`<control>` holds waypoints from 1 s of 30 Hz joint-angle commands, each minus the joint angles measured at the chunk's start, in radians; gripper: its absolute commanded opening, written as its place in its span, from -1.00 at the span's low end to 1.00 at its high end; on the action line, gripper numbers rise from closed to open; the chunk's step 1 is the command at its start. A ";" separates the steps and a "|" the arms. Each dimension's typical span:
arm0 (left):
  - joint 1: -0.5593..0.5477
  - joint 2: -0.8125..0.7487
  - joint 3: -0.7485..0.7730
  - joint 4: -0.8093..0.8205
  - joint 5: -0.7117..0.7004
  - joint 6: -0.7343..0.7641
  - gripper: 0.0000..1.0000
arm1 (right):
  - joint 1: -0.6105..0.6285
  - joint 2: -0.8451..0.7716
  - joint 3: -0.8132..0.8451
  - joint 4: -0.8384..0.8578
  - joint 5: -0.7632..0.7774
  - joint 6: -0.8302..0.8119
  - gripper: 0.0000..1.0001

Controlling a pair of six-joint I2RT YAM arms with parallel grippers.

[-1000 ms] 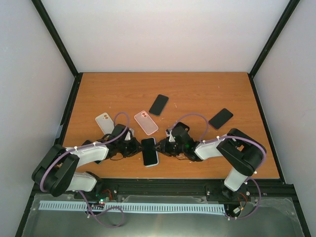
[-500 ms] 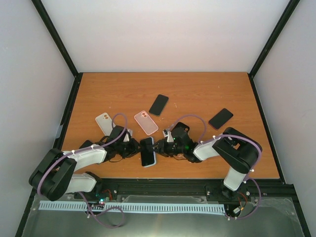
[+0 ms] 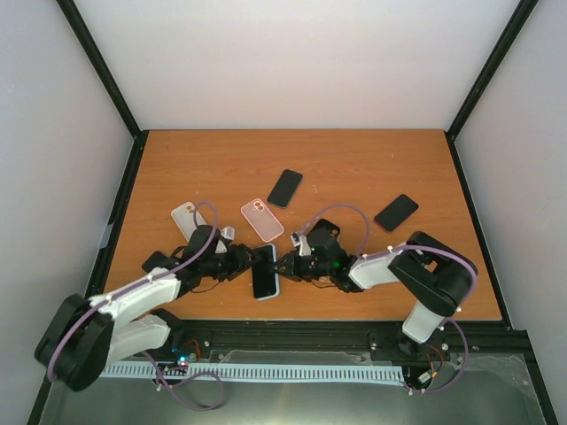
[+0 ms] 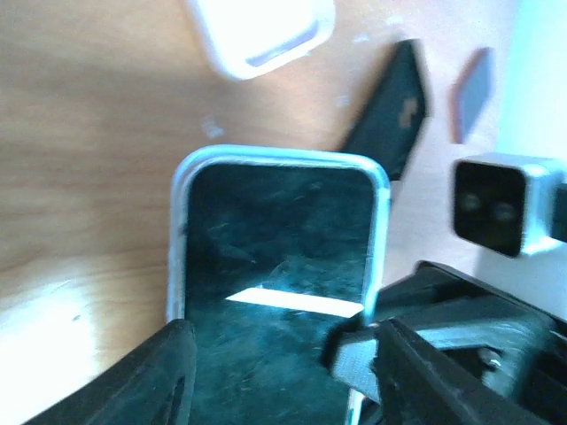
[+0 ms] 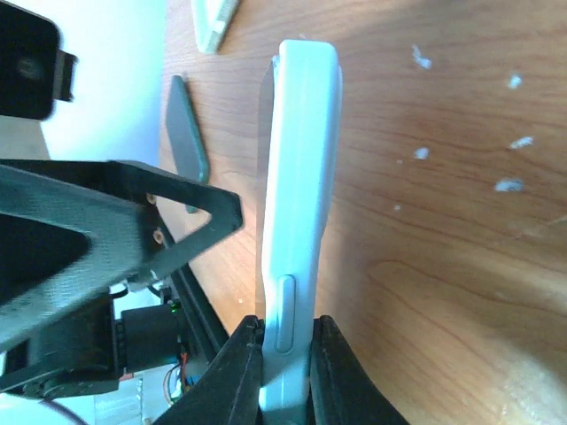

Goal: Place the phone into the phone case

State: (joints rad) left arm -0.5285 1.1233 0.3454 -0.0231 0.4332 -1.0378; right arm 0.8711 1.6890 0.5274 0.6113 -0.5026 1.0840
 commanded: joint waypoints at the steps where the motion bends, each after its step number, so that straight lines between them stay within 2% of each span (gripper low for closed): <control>1: 0.018 -0.175 0.044 -0.030 0.008 0.020 0.30 | -0.012 -0.140 -0.014 0.016 -0.007 -0.074 -0.95; 4: 0.039 -0.303 0.070 -0.072 0.020 0.047 0.57 | -0.021 -0.263 -0.030 -0.037 -0.023 -0.121 -0.94; 6: 0.055 -0.370 0.087 -0.084 0.052 0.068 0.66 | -0.021 -0.368 -0.037 -0.070 -0.040 -0.148 -0.94; 9: 0.076 -0.446 0.105 -0.054 0.129 0.074 0.71 | -0.021 -0.493 -0.042 -0.085 -0.095 -0.183 -0.94; 13: 0.085 -0.505 0.087 0.186 0.331 -0.001 0.68 | -0.020 -0.629 -0.054 -0.038 -0.199 -0.166 -0.94; 16: 0.085 -0.510 0.096 0.296 0.405 -0.030 0.62 | -0.020 -0.699 -0.064 0.027 -0.241 -0.121 -0.94; 18: 0.084 -0.509 0.078 0.376 0.440 -0.066 0.56 | -0.020 -0.720 -0.064 0.063 -0.256 -0.087 -0.94; 25: 0.084 -0.480 -0.082 0.881 0.489 -0.340 0.14 | -0.018 -0.684 -0.081 0.178 -0.305 -0.016 -0.94; 30: 0.084 -0.481 -0.080 0.826 0.479 -0.329 -0.34 | -0.019 -0.653 -0.096 0.213 -0.308 -0.003 -0.95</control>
State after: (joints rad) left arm -0.4496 0.6468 0.2577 0.7029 0.8967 -1.3178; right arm 0.8524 1.0260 0.4316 0.6964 -0.7837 1.0565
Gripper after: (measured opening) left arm 0.392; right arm 0.106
